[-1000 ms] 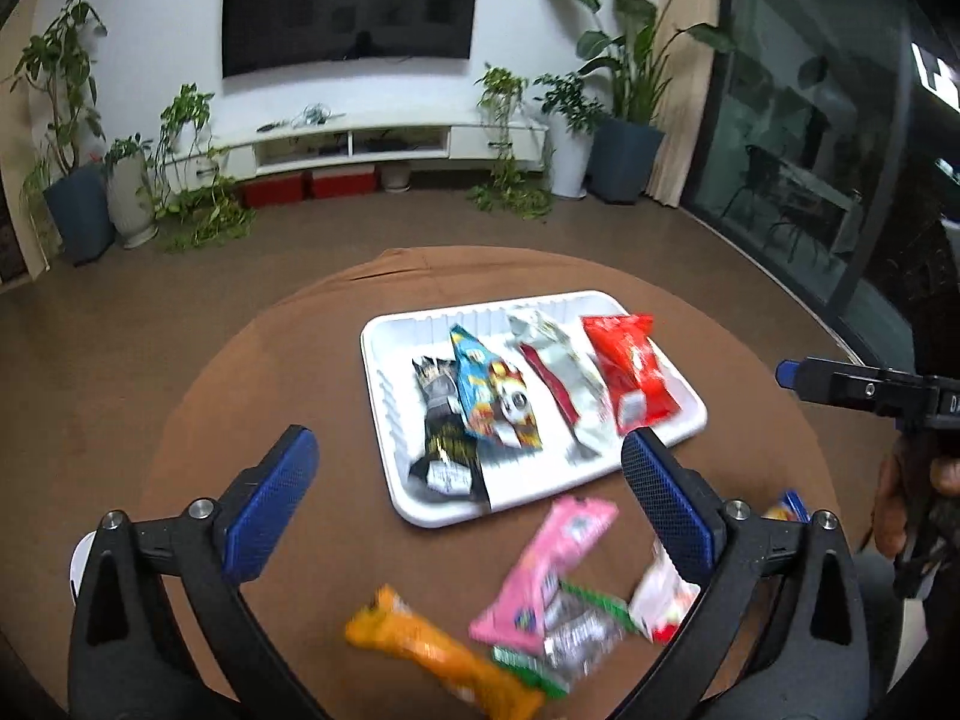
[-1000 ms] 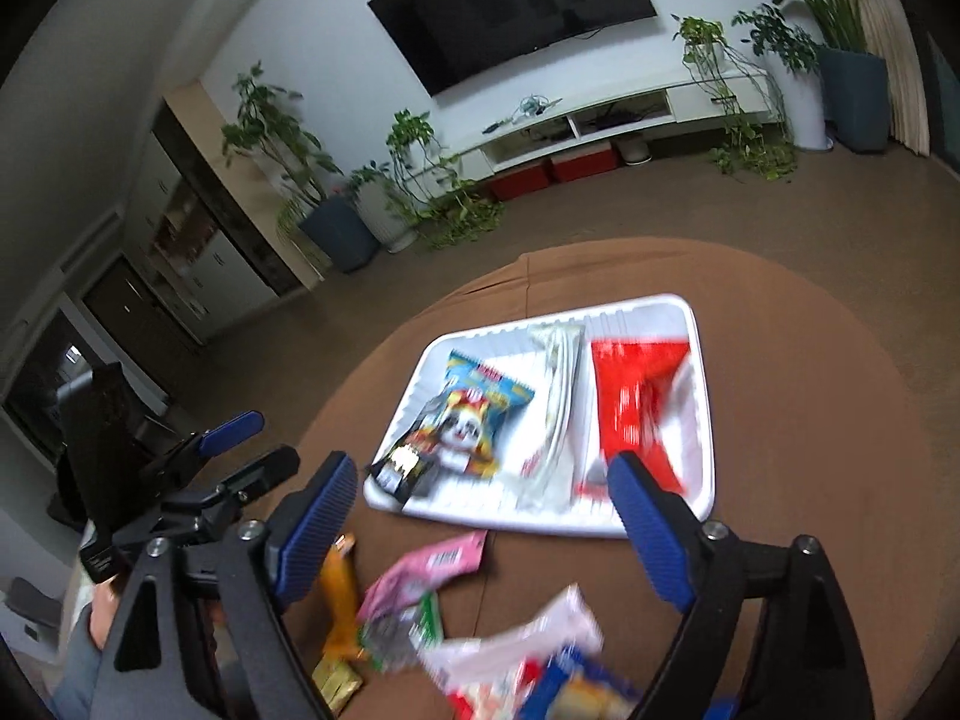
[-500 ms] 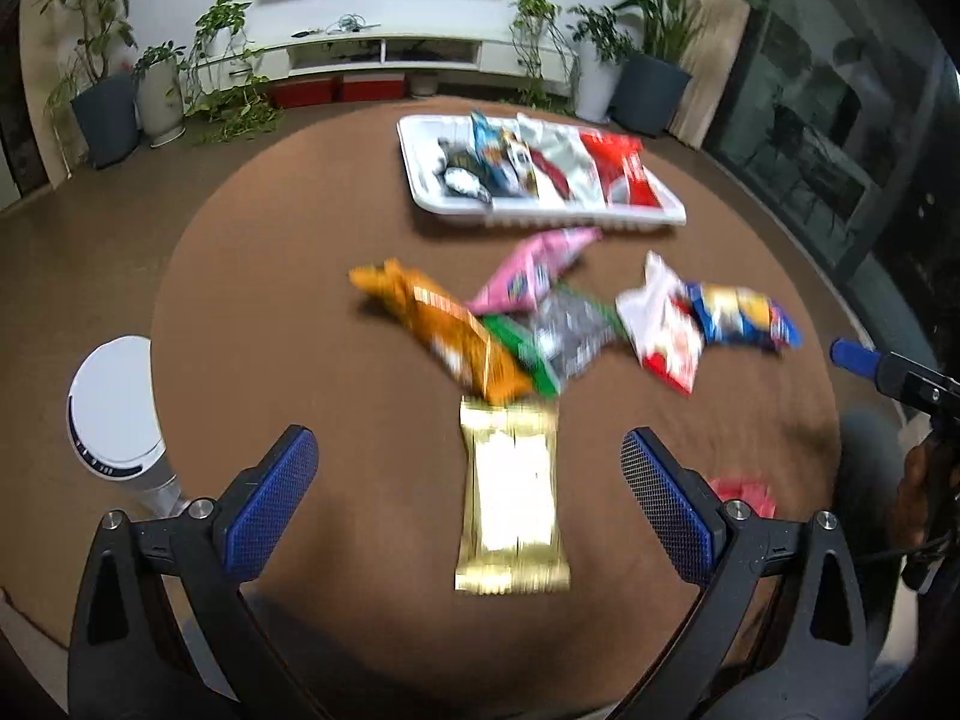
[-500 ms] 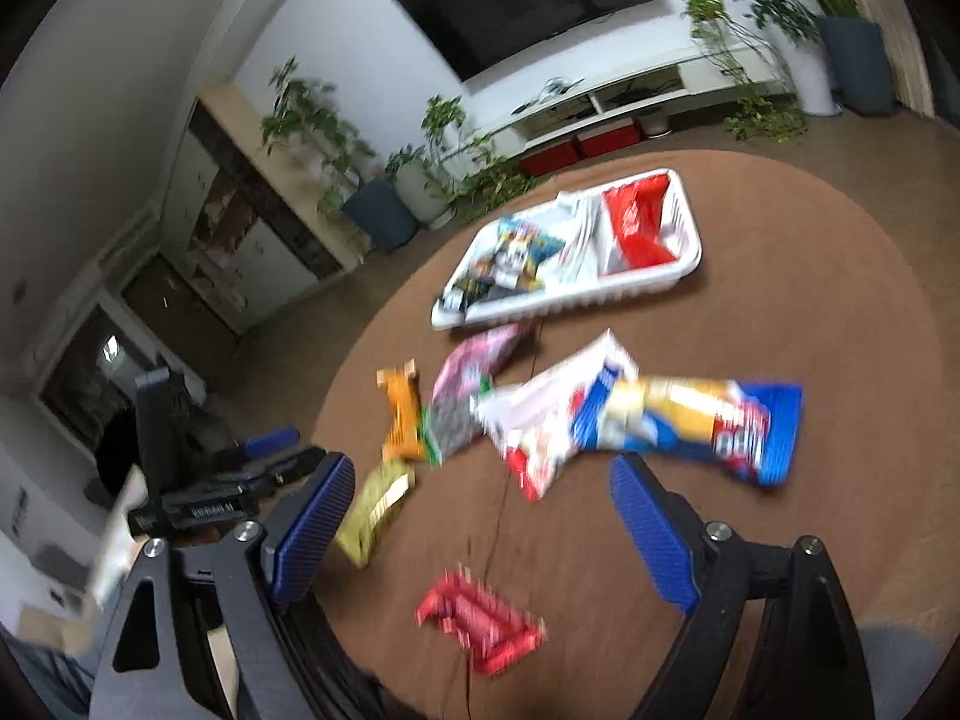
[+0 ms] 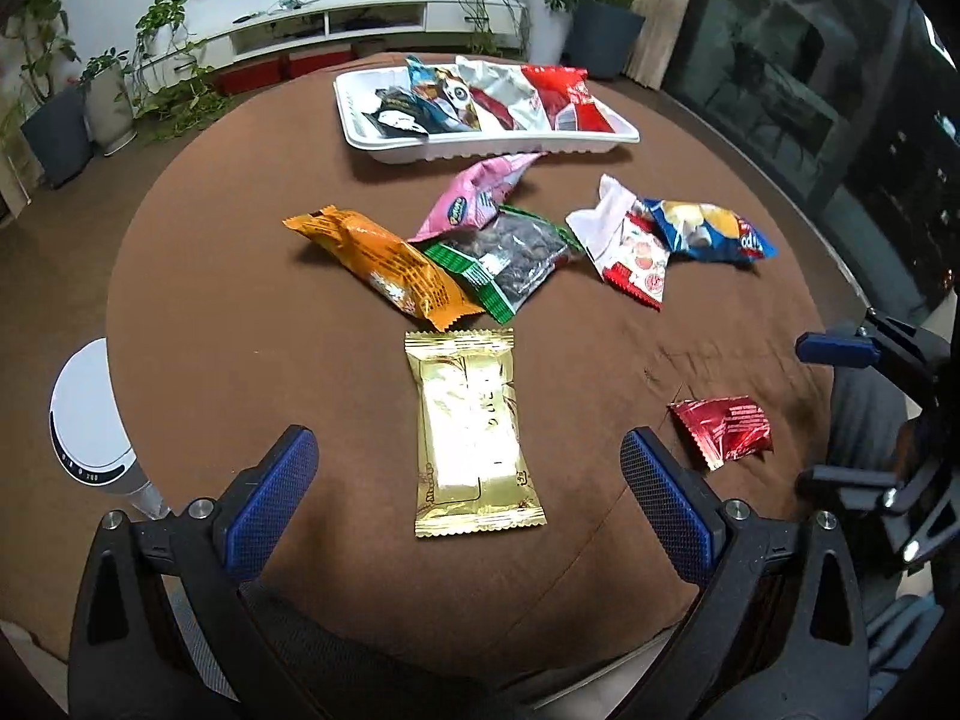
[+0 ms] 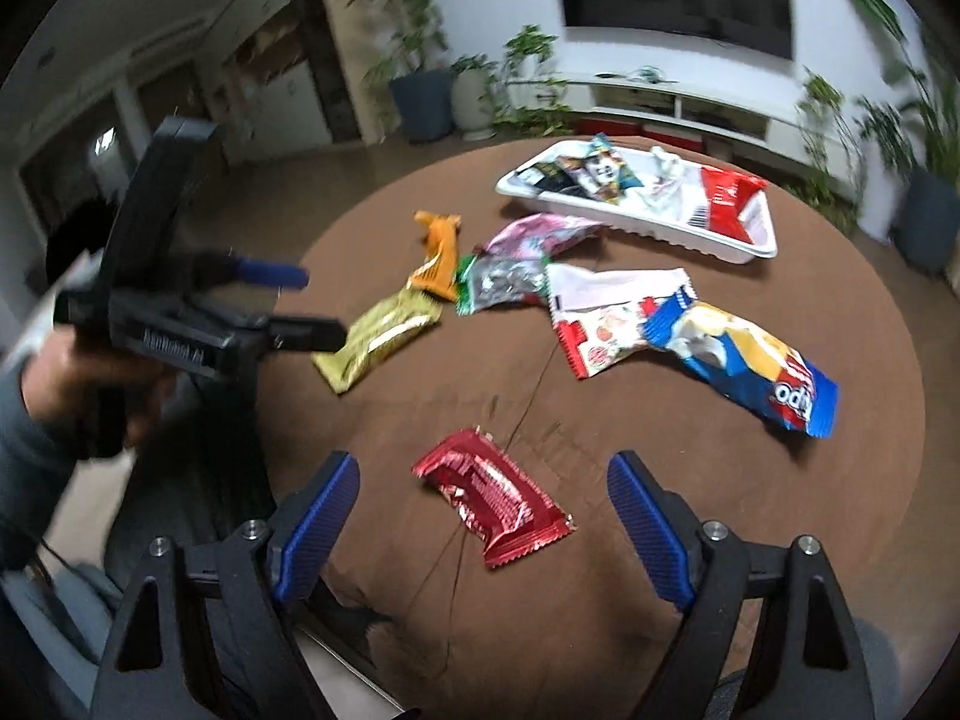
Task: Organize snacks
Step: 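Move both tools back over the remaining snacks, then grasp the gold wafer packet with the left gripper while the right gripper grasps the red wrapper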
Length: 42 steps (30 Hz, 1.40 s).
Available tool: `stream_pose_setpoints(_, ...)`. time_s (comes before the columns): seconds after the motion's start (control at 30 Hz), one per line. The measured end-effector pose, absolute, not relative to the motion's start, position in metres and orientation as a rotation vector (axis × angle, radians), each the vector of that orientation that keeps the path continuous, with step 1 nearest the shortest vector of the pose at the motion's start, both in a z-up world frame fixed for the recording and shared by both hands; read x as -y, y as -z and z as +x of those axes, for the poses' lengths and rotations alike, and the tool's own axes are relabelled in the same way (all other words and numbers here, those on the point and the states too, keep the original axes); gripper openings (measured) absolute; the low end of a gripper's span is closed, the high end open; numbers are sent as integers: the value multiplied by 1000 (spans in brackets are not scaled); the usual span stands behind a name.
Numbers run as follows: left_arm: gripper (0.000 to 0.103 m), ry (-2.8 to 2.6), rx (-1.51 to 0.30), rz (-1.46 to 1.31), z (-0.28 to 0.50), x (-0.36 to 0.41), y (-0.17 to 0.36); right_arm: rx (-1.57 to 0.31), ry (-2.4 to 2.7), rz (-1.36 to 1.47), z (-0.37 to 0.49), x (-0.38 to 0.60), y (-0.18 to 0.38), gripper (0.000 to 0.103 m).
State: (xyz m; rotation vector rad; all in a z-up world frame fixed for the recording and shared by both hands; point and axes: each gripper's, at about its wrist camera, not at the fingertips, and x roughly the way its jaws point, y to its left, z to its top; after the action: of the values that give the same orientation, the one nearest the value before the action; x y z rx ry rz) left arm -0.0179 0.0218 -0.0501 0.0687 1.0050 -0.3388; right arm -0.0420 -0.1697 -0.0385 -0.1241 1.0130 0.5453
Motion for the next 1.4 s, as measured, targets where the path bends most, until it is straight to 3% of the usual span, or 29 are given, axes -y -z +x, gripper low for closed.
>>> stream_pose_setpoints(0.17, 101, 352, -1026, 89, -6, -15, 52, -1049, -556, -149, -43, 164, 50, 81)
stream_pose_setpoints(0.4, 74, 372, -1090, 118, 12, -9, 64, -1070, -557, -149, -43, 164, 54, 78)
stream_pose_setpoints(0.63, 64, 385, -1136, 127, 23, -8, 76, -1148, -586, -175, -32, 163, 69, 71)
stream_pose_setpoints(0.87, 44, 368, -1146, 143, 28, -11, 81, -1201, -639, -230, -20, 157, 77, 68)
stream_pose_setpoints(1.17, 32, 377, -1141, 172, 23, -9, 79, -1233, -691, -279, -11, 151, 79, 65)
stream_pose_setpoints(1.4, 30, 411, -1134, 179, 20, -10, 77, -1245, -725, -334, -13, 147, 80, 62)
